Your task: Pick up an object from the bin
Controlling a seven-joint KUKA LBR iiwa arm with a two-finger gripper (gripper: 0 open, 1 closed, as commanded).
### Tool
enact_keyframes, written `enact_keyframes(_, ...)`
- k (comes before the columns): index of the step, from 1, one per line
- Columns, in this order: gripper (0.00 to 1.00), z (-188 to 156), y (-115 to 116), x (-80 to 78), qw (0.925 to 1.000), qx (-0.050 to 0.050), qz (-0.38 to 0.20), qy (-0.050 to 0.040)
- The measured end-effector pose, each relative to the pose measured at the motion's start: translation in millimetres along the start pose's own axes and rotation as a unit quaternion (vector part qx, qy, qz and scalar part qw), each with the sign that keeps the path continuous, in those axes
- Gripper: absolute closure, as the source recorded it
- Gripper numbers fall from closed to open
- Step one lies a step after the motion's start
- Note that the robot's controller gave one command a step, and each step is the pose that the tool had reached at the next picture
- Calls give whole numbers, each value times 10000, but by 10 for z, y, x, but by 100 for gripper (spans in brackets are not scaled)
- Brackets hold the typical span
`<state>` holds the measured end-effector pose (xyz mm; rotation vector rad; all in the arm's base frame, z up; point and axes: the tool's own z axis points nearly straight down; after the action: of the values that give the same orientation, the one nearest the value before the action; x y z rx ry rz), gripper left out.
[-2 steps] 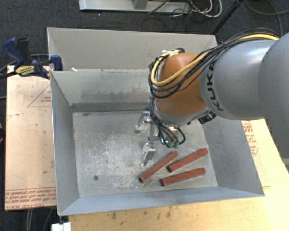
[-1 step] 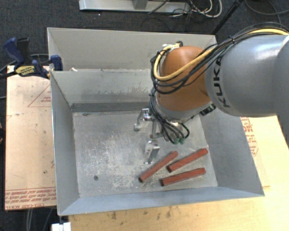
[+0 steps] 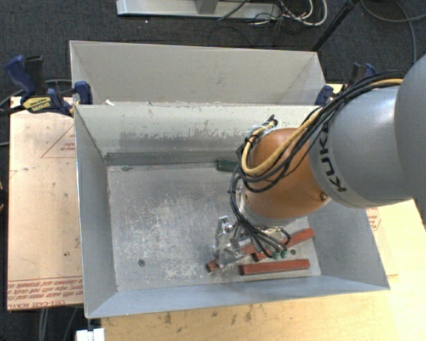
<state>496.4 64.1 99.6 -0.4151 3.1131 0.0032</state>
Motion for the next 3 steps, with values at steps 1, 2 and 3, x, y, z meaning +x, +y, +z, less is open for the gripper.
enact_keyframes(1, 0, 14, -5, 4, 10000, 2, 3, -1)
enact_keyframes(2, 0, 15, -5, 6, 10000, 2, 3, 2)
enact_keyframes(3, 100, 237, -51, 142, 9966, 8, -826, -44)
